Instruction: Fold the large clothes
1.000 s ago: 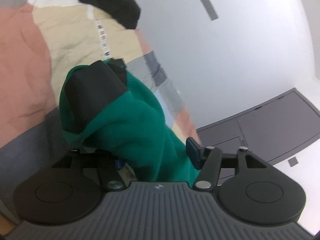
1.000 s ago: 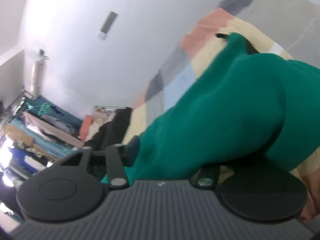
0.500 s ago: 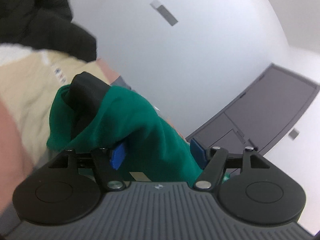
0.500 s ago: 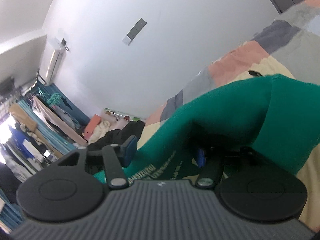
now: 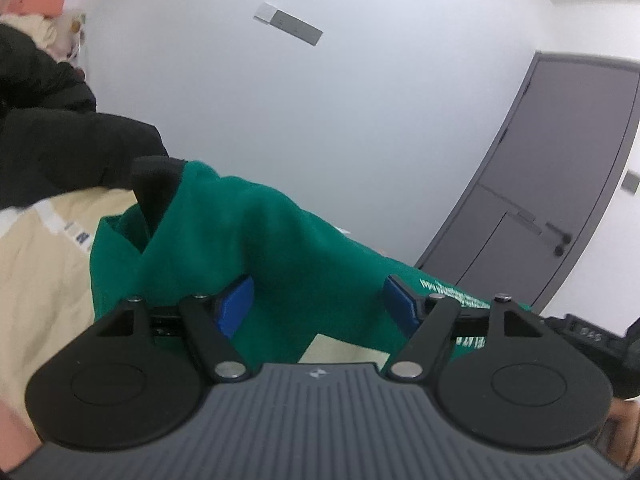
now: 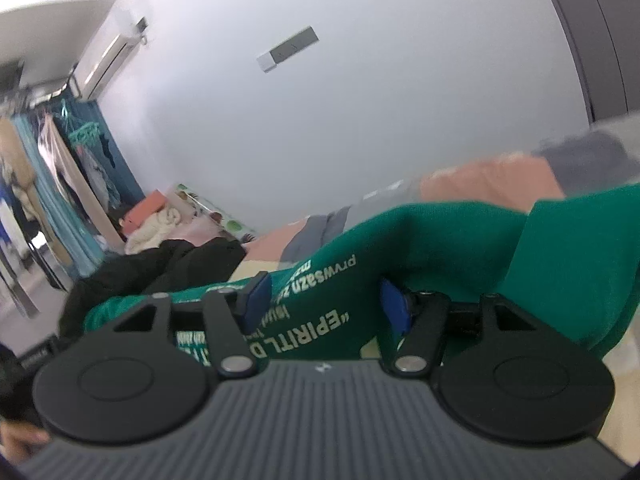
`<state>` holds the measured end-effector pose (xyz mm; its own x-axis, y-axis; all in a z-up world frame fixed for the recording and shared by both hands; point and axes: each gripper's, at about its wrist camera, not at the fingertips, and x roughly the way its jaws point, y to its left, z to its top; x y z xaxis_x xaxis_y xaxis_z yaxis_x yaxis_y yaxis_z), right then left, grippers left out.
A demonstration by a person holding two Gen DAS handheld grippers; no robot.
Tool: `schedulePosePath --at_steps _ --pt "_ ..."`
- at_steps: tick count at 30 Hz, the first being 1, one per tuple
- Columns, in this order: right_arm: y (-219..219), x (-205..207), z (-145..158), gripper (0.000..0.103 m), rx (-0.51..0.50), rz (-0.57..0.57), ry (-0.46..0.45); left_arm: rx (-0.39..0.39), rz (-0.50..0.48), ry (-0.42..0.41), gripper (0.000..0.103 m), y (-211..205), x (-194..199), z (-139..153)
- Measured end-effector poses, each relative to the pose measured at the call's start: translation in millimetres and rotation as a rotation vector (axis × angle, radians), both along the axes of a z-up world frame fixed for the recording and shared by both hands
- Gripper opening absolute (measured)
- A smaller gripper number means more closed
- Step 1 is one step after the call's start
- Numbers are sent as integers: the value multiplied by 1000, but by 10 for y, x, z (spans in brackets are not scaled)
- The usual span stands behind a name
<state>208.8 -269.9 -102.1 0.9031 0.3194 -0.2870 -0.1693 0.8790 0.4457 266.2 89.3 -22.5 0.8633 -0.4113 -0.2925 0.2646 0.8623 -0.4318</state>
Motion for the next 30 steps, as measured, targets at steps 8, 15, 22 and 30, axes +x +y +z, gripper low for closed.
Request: schedulePosePath --at_steps 8,15,22,30 --pt "-85 126 -160 62 -131 -107 -5 -29 70 2 76 30 471 -276" --pt "25 587 -503 61 -336 -80 93 31 104 116 76 -18 950 -608" --pt "-51 698 -640 61 -283 -73 138 126 89 104 78 -95 979 -644" --pt "71 445 -405 62 -271 -90 140 108 85 95 80 -36 605 -352"
